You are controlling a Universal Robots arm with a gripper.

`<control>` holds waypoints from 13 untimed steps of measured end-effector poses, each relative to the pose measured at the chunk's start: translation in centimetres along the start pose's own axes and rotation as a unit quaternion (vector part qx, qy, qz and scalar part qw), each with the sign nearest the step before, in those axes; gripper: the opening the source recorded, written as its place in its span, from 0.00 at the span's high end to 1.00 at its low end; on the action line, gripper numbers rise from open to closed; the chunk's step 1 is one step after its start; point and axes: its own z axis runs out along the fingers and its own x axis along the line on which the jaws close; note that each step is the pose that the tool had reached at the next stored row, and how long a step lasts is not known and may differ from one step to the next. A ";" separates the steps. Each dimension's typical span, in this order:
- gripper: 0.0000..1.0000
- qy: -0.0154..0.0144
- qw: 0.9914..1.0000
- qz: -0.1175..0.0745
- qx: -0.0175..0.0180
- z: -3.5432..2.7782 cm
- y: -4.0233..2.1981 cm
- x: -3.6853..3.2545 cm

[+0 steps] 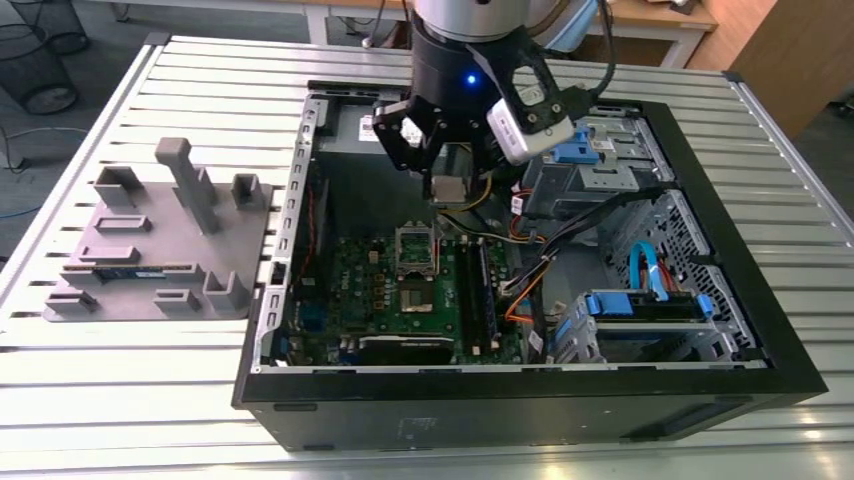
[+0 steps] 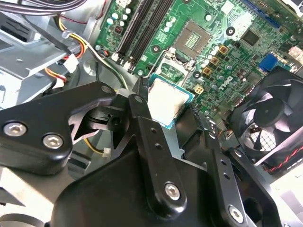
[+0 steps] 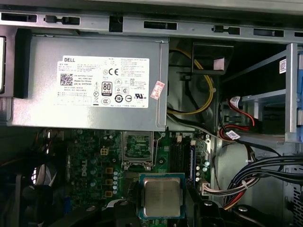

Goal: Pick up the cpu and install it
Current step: 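Pick up the cpu and move it towards the insertion slot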

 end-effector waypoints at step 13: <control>0.53 0.000 1.000 0.000 0.002 1.42 -0.46 0.39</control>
